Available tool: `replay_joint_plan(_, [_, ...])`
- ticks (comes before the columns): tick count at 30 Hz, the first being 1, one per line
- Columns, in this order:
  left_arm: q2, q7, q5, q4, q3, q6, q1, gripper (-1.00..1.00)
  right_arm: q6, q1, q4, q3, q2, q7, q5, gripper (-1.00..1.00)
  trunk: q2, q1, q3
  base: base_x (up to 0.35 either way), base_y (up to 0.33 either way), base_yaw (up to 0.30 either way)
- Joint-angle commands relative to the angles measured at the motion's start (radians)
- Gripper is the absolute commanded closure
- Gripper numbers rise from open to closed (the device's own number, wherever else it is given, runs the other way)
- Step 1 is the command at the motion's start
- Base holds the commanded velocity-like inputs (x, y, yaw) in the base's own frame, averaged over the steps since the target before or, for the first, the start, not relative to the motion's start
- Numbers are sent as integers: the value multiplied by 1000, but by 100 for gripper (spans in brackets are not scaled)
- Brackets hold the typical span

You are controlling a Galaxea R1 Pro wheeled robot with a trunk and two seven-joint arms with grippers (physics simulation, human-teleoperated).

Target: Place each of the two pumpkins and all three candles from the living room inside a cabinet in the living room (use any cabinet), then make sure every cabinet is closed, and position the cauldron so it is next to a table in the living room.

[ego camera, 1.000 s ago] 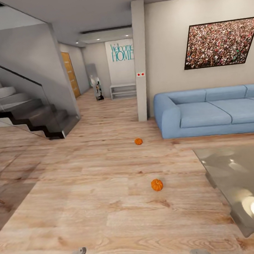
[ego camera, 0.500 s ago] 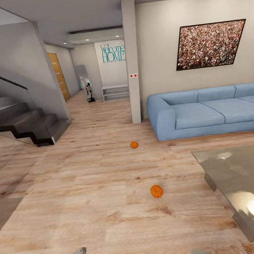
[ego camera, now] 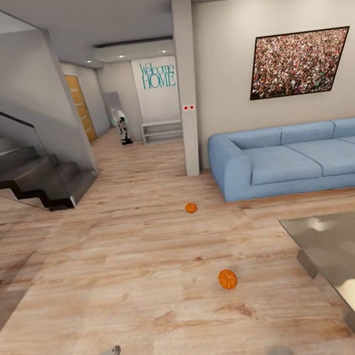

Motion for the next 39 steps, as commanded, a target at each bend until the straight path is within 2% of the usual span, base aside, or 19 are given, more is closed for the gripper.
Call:
replay_joint_plan(1, [1, 7, 8, -2, -8, 1, 0, -100, -4, -1, 0, 8, -1, -1, -10, -100, -1, 1, 0, 285, 131, 0])
replay_joint_plan(17, [1, 7, 7, -2, -9, 1, 0, -100, -2, -1, 0, 8, -1, -4, -11, -100, -1, 1, 8, 285, 99, 0])
replay_joint_plan(31, [0, 7, 7, -2, -9, 1, 0, -100, -1, -1, 0, 8, -1, -1, -11, -100, -1, 1, 8, 285, 9, -1])
replay_joint_plan(39, [1, 7, 7, -2, -8, 1, 0, -100, -2, -1, 0, 8, -1, 0, -12, -100, -1, 1, 8, 285, 0, -199])
